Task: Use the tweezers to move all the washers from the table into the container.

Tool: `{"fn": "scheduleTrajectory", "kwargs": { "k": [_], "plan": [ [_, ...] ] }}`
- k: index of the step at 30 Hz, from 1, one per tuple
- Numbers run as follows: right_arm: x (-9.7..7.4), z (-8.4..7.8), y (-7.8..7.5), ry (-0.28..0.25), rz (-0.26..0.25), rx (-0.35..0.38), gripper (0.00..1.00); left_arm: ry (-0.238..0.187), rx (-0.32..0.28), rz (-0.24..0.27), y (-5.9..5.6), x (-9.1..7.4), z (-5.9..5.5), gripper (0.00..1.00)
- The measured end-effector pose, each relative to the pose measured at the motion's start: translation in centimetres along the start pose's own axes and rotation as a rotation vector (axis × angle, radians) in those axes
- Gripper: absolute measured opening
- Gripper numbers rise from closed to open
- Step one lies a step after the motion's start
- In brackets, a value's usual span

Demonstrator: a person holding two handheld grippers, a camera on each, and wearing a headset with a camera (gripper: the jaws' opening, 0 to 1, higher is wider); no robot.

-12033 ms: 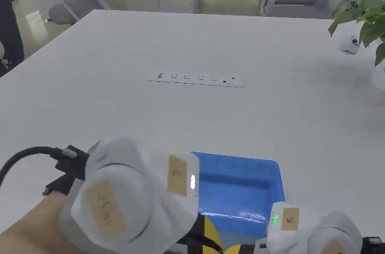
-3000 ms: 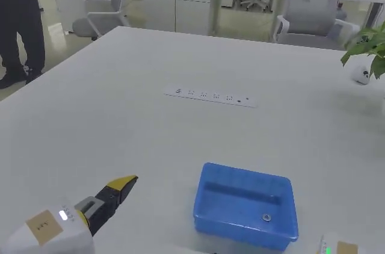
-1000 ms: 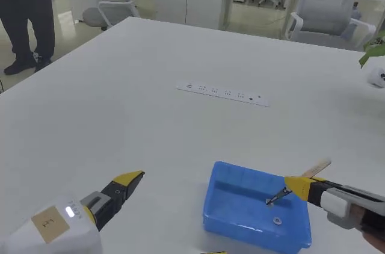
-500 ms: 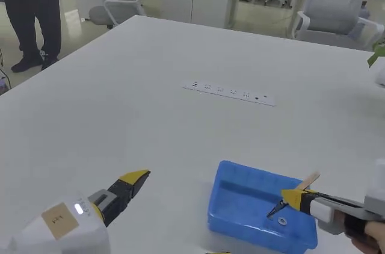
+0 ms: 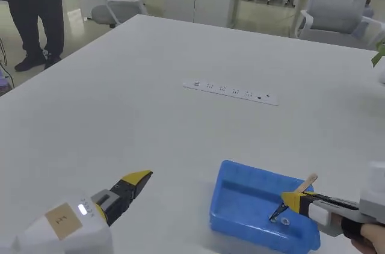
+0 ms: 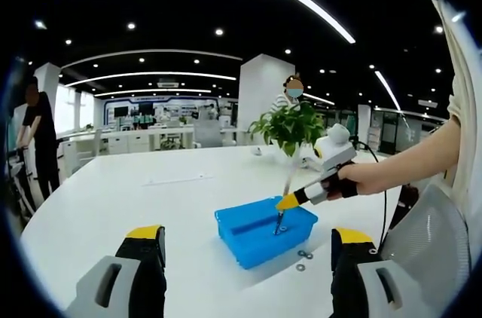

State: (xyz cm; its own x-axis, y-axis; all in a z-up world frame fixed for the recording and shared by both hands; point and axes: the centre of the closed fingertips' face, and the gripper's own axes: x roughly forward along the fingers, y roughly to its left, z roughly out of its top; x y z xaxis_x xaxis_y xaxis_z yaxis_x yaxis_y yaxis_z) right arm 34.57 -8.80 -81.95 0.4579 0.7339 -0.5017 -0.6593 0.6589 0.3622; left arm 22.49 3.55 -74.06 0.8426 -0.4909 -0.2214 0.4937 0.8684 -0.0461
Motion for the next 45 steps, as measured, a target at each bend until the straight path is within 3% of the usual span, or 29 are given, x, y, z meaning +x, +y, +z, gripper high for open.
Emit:
{"fn": "scheduleTrajectory", "kwargs": {
  "k": [13, 23, 31, 35, 45],
  "plan": [
    [-0.1, 0.5, 1.2, -0.02, 0.016, -0.02, 0.03, 0.016, 0.009, -0.008, -0.1, 0.1, -0.3, 0.93],
    [-1.5, 2.1, 2.5, -0.076, 0.039, -0.022, 0.03, 0.018, 0.011, -0.01, -0.1, 0.1, -0.3, 0.93],
    [-3.9, 3.4, 4.9, -0.165, 0.134, -0.027, 0.03, 0.016, 0.013, -0.008, -0.1, 0.1, -0.3, 0.92],
    [-4.9, 2.9, 5.9, -0.17, 0.159, -0.016, 0.03, 0.02, 0.016, -0.013, -0.3, 0.1, -0.4, 0.92],
    [-6.2, 0.3, 6.7, -0.148, 0.168, -0.023, 0.03, 0.022, 0.015, -0.015, -0.3, 0.1, -0.4, 0.92]
  ]
}}
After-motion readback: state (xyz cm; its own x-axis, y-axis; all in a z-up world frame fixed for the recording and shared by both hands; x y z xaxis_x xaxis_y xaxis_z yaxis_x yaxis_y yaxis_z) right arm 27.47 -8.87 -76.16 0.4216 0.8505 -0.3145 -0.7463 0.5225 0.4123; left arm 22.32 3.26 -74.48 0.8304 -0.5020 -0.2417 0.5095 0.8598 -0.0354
